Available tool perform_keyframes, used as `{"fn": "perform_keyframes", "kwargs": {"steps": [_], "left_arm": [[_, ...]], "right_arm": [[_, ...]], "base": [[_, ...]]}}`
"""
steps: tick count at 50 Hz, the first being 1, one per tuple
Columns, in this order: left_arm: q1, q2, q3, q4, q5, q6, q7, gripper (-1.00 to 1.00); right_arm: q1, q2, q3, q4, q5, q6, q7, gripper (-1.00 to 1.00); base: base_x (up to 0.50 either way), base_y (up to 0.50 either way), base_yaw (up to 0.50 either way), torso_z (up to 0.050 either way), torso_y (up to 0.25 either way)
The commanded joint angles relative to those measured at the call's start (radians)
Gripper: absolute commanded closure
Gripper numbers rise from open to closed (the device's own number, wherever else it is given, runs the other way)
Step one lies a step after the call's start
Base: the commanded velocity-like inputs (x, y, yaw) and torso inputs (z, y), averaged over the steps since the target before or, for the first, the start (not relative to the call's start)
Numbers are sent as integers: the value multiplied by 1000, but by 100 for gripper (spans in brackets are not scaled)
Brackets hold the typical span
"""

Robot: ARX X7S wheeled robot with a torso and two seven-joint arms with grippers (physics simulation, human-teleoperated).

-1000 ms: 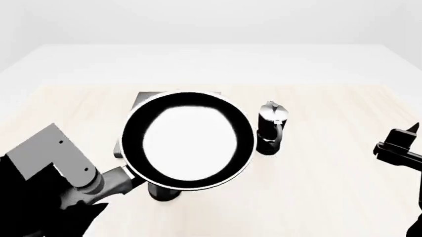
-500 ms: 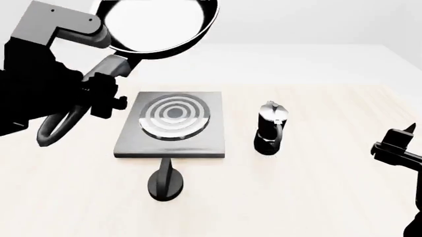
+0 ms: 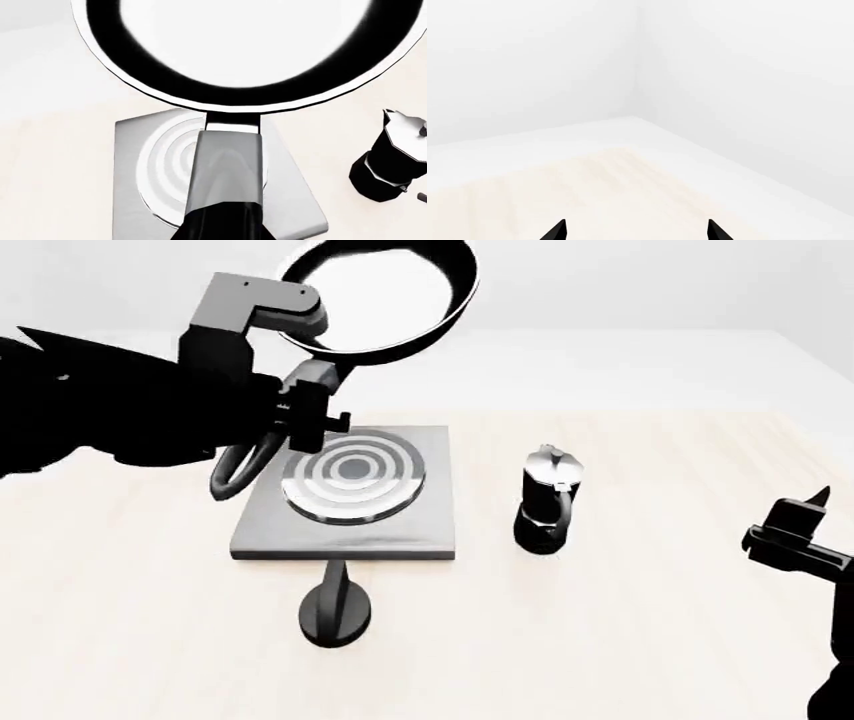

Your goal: Turn on the stove and put the frying pan on it.

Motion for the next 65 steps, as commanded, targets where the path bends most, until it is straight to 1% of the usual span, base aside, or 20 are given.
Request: {"fn": "perform_keyframes", "kwargs": {"steps": [1, 5, 17, 27, 42, 49, 65], "left_arm": [[50, 80, -3, -139, 103, 54, 51, 100], [72, 99, 3, -164, 101, 56, 55, 100], [116, 107, -3, -201, 70, 61, 42, 100], [118, 104, 12, -218, 51, 20, -26, 100], [120, 145, 68, -275, 86, -40, 1, 100], [146, 173, 86, -324, 112, -24, 41, 100], [186, 204, 108, -403, 140, -6, 57, 100]], "right_arm": [[-8, -3, -3, 10, 1, -13, 3, -100], [-10, -2, 0, 9, 3, -13, 2, -100], [-20, -3, 8, 10, 7, -21, 1, -100], [-15, 0, 7, 8, 10, -15, 4, -100], [-13, 0, 7, 10, 15, -18, 7, -100], [-20, -1, 7, 17, 16, -27, 8, -100], [-32, -4, 2, 40, 16, -55, 10, -100]], "base": [[0, 0, 0, 0, 11], [0, 0, 0, 0, 0], [0, 0, 0, 1, 3], [0, 0, 0, 0, 2], [0, 0, 0, 1, 1], [0, 0, 0, 0, 3], [0, 0, 0, 1, 1]]}}
